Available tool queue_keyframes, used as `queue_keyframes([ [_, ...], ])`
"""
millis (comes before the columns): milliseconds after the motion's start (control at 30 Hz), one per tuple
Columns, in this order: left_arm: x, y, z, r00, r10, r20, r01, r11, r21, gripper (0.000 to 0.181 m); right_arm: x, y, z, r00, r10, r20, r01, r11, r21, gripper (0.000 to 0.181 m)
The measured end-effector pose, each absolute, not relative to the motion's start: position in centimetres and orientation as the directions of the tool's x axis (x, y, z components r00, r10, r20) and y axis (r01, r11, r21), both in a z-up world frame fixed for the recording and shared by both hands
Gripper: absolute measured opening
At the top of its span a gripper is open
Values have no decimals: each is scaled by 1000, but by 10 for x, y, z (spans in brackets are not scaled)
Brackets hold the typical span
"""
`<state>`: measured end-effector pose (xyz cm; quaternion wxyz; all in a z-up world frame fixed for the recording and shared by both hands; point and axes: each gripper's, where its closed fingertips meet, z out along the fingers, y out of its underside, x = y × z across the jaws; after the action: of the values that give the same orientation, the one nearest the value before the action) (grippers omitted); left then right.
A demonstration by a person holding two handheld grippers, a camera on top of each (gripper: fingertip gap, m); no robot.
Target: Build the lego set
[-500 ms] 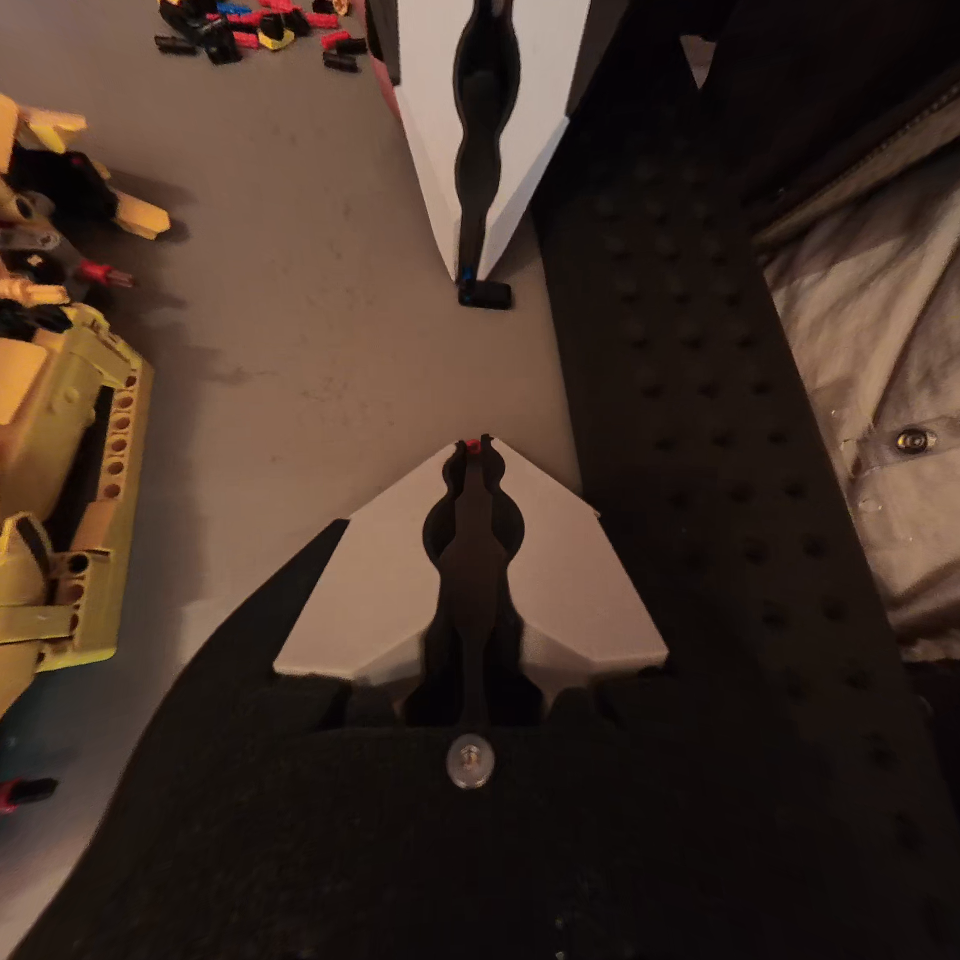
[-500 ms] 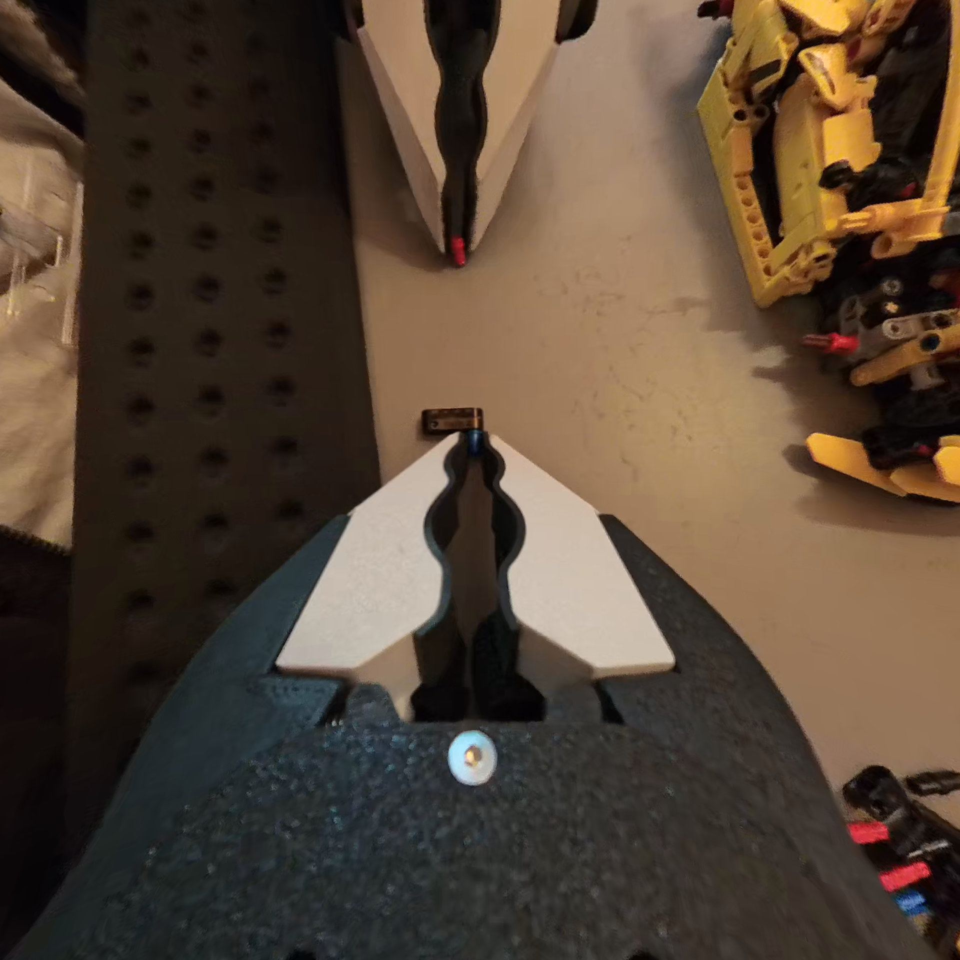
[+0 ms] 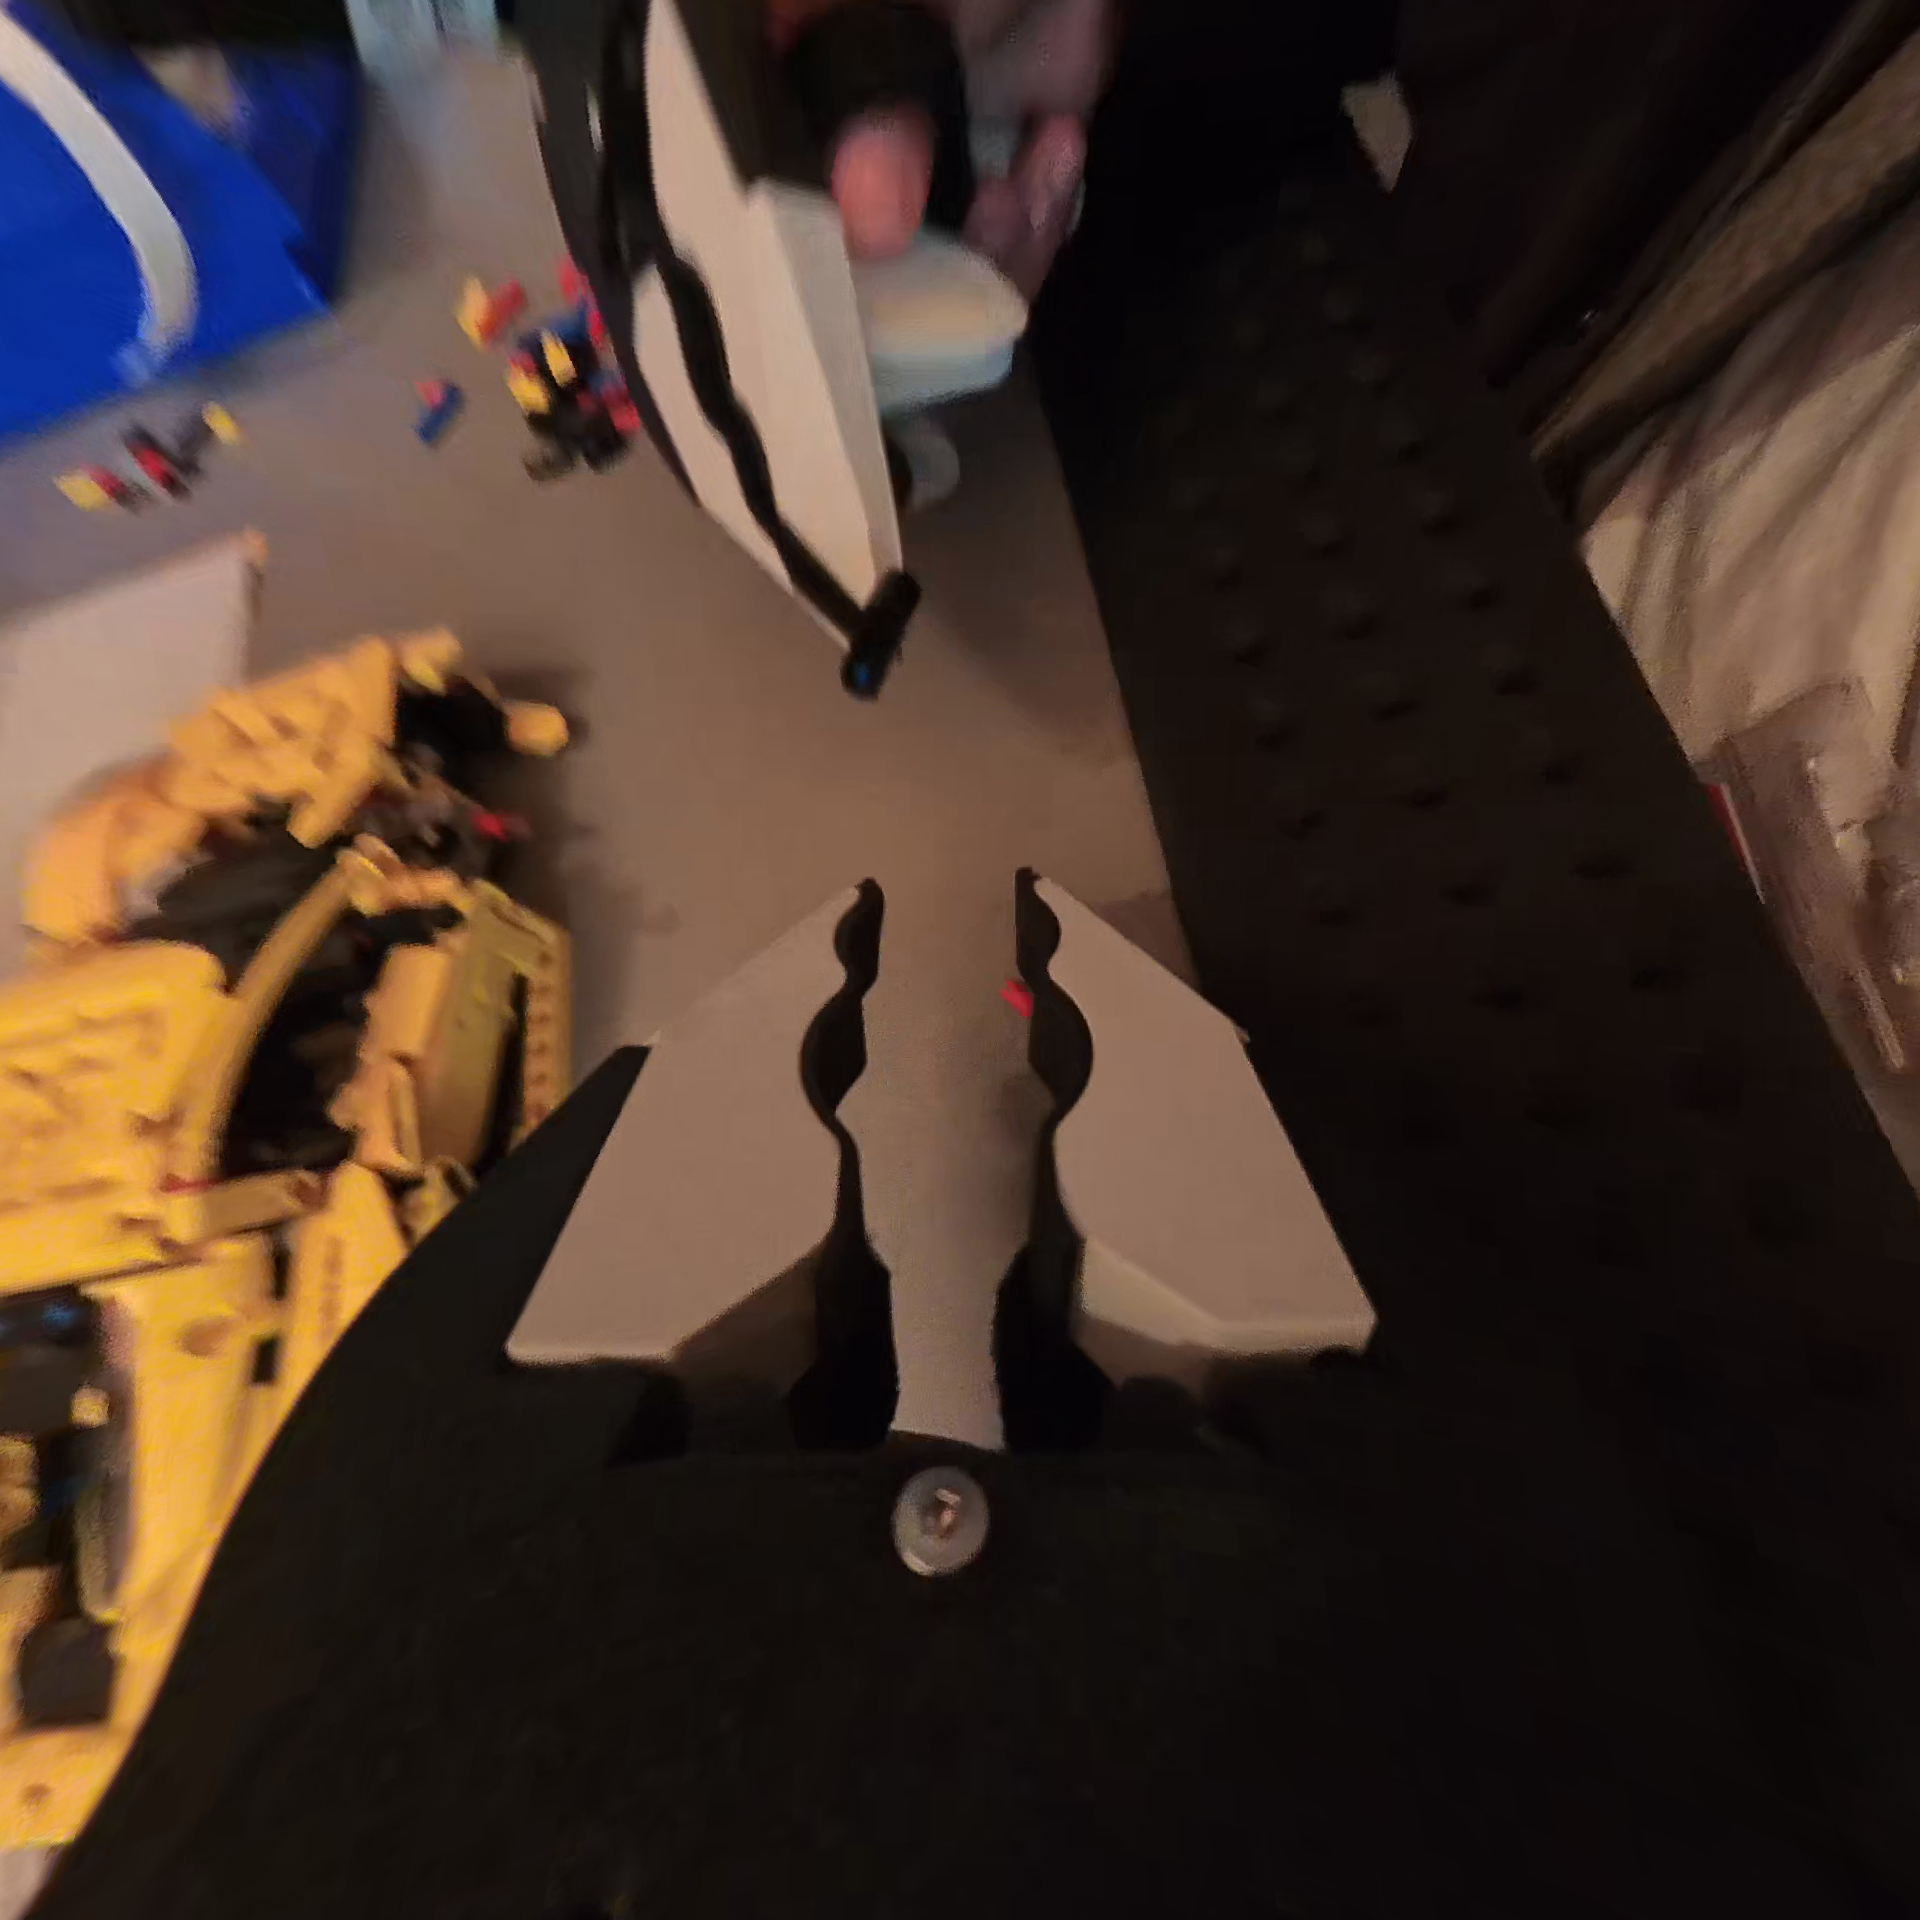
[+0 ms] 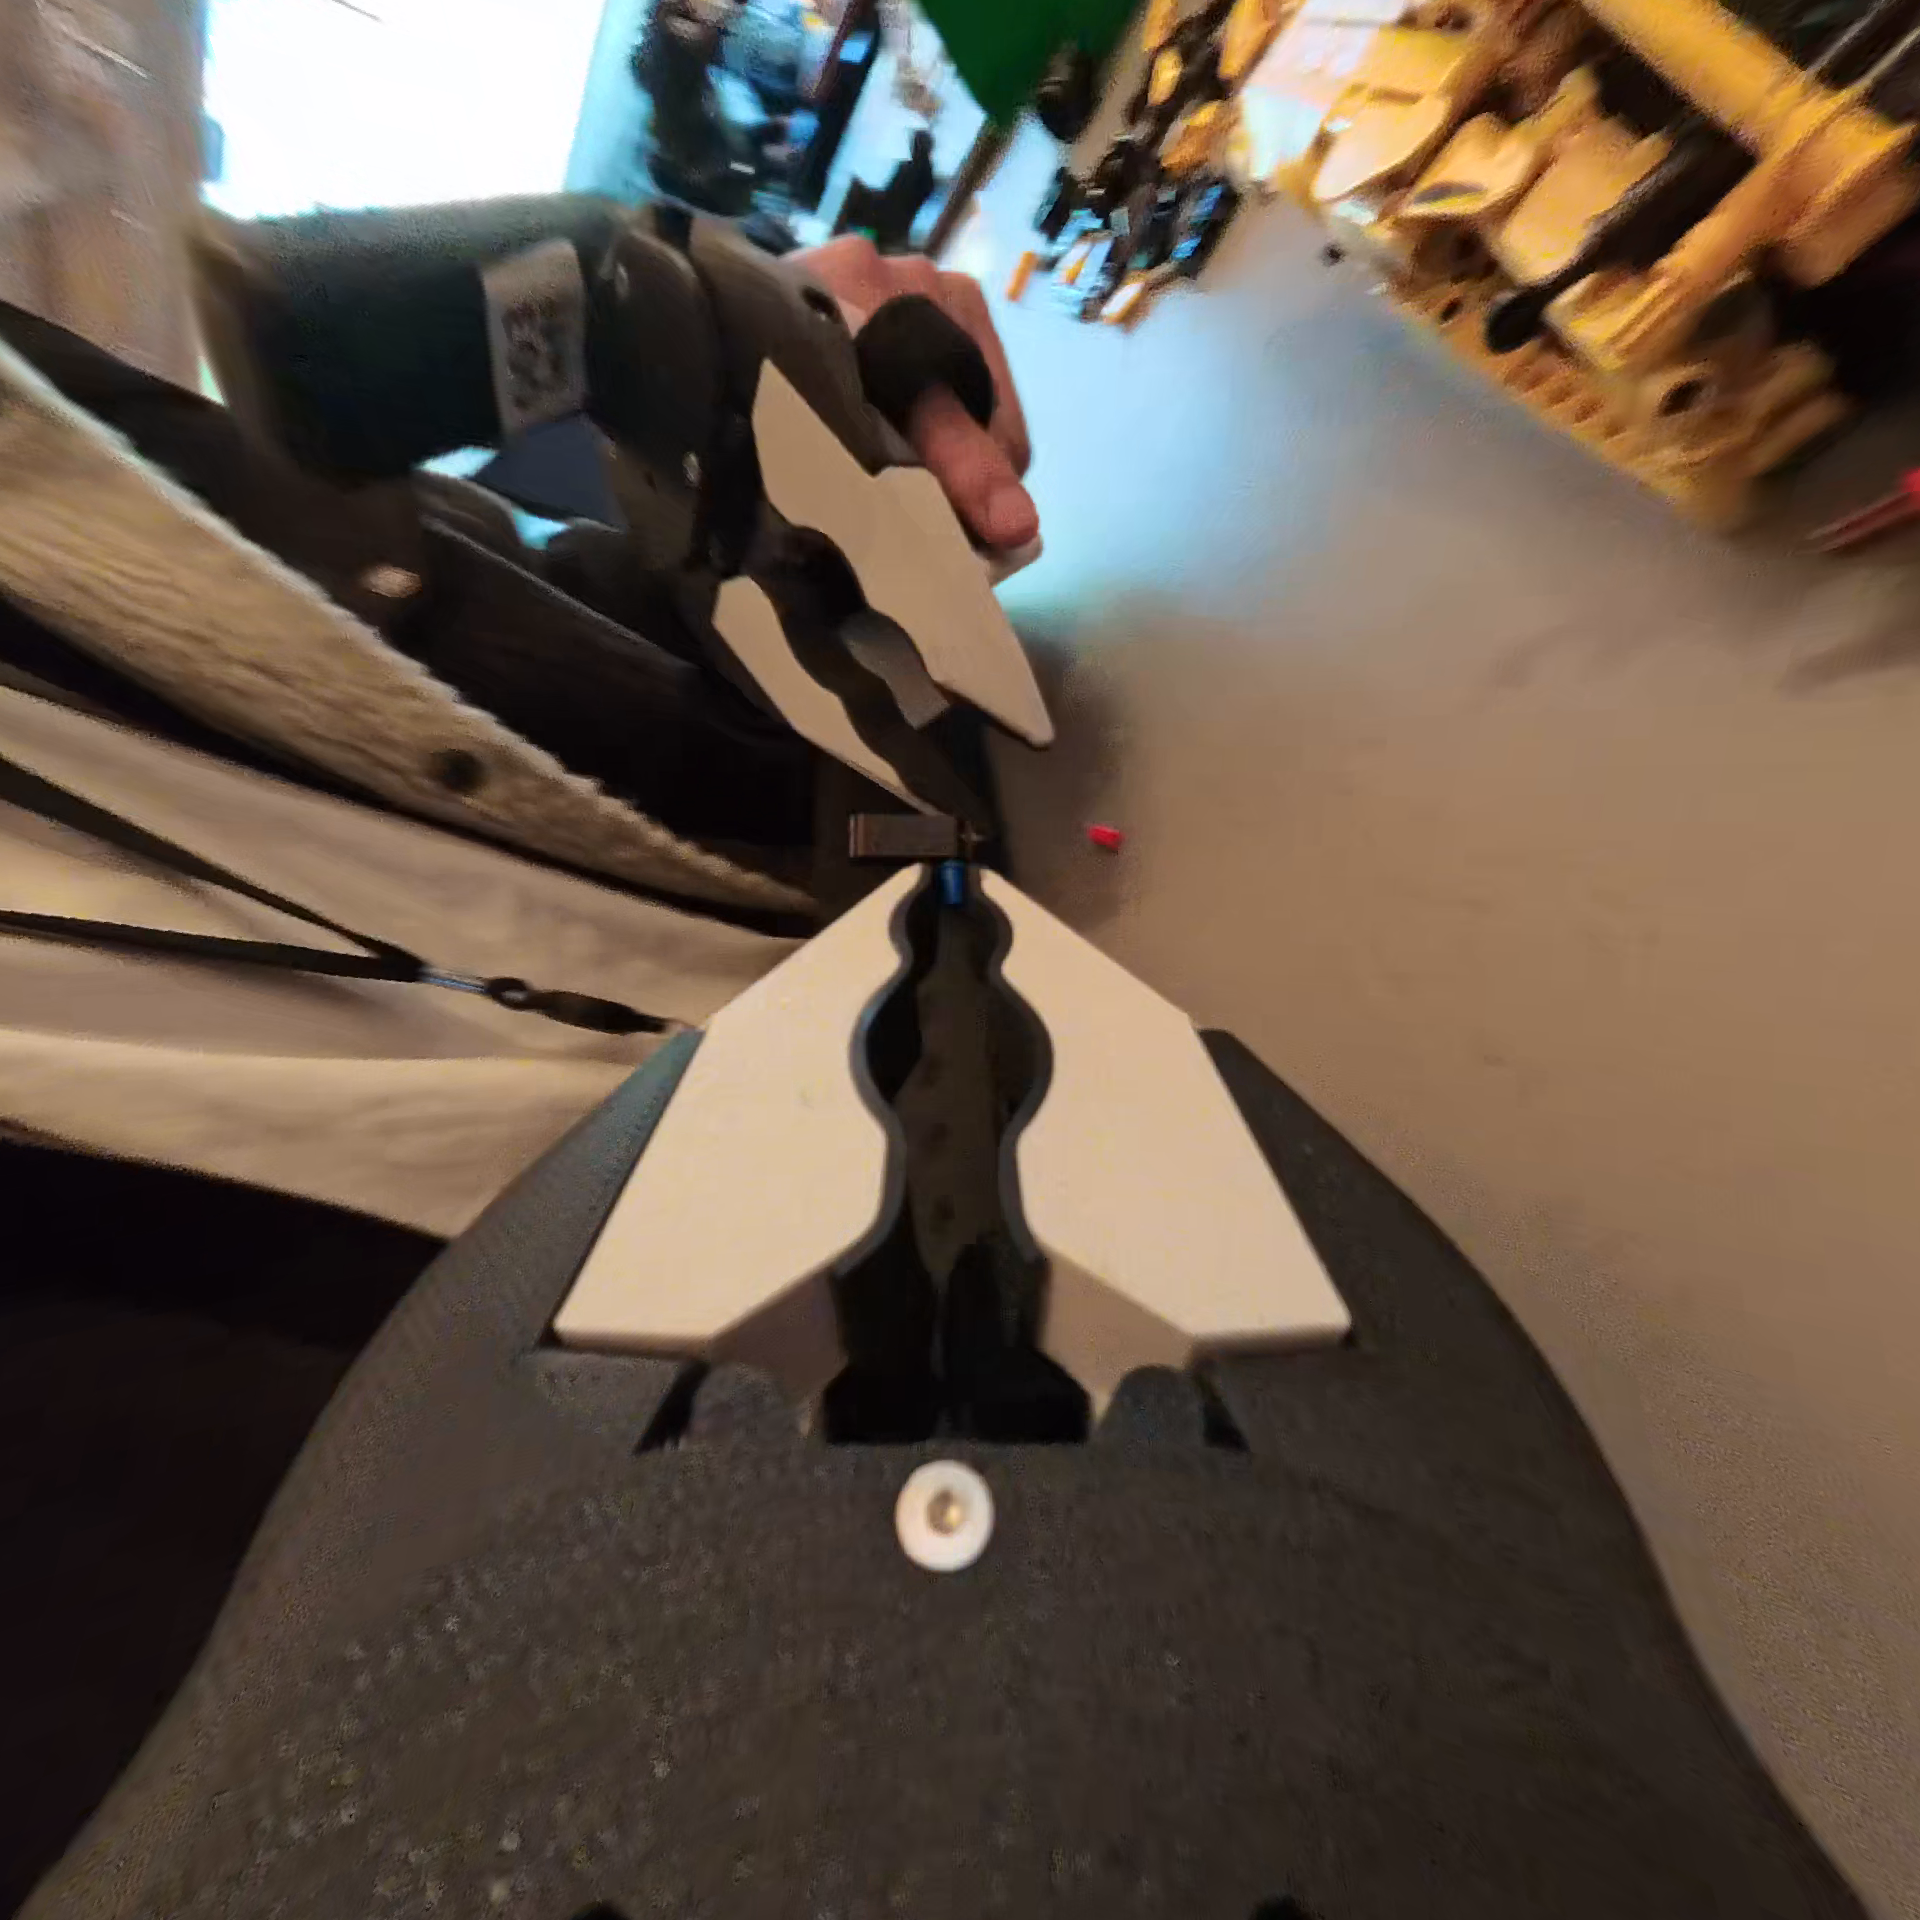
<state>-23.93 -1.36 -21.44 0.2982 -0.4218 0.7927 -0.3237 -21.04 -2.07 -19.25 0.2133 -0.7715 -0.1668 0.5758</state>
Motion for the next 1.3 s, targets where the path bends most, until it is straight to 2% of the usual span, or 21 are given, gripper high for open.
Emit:
queue_keyframes([
  [100,-230,-19,-187,-472,-848,-240,-377,440,-815,26,-221,-26,-178,101,423,-901,19,-906,-423,2],
  [200,-228,-27,-165,-499,-854,-149,-317,340,-886,26,-230,-31,-159,-57,379,-924,26,-924,-380,3],
  [267,-227,-32,-156,-506,-853,-125,-277,298,-913,24,-235,-33,-159,-75,362,-929,54,-929,-366,3],
  [333,-227,-35,-152,-513,-851,-115,-250,276,-928,12,-238,-35,-156,-101,361,-927,57,-928,-368,3],
  [400,-228,-35,-153,-498,-861,-97,-253,252,-934,9,-236,-32,-157,-90,364,-927,37,-929,-368,3],
  [500,-225,-27,-154,-441,-897,-24,-279,163,-946,8,-232,-24,-158,-15,481,-877,-25,-877,-481,3],
  [633,-221,-13,-156,-345,-920,188,-340,-64,-938,7,-215,-1,-143,248,729,-638,-162,-618,-769,13],
  [700,-221,-13,-152,-337,-899,279,-338,-161,-927,7,-216,0,-139,334,768,-546,-143,-532,-835,15],
  [833,-218,-14,-142,-350,-859,374,-304,-273,-913,8,-224,0,-141,388,778,-494,-115,-491,-863,14],
  [1033,-216,-15,-148,-325,-851,412,-350,-297,-889,7,-228,-1,-143,394,786,-476,-118,-470,-875,6],
  [1167,-219,-12,-153,-282,-853,440,-369,-327,-870,8,-226,2,-146,388,749,-538,-170,-516,-840,6],
  [1233,-232,-4,-176,-200,-909,365,-438,-250,-863,22,-219,4,-149,406,725,-556,-185,-531,-827,5],
  [1300,-255,-5,-209,-150,-959,239,-550,-119,-826,23,-215,2,-171,498,715,-491,-43,-545,-837,5],
])
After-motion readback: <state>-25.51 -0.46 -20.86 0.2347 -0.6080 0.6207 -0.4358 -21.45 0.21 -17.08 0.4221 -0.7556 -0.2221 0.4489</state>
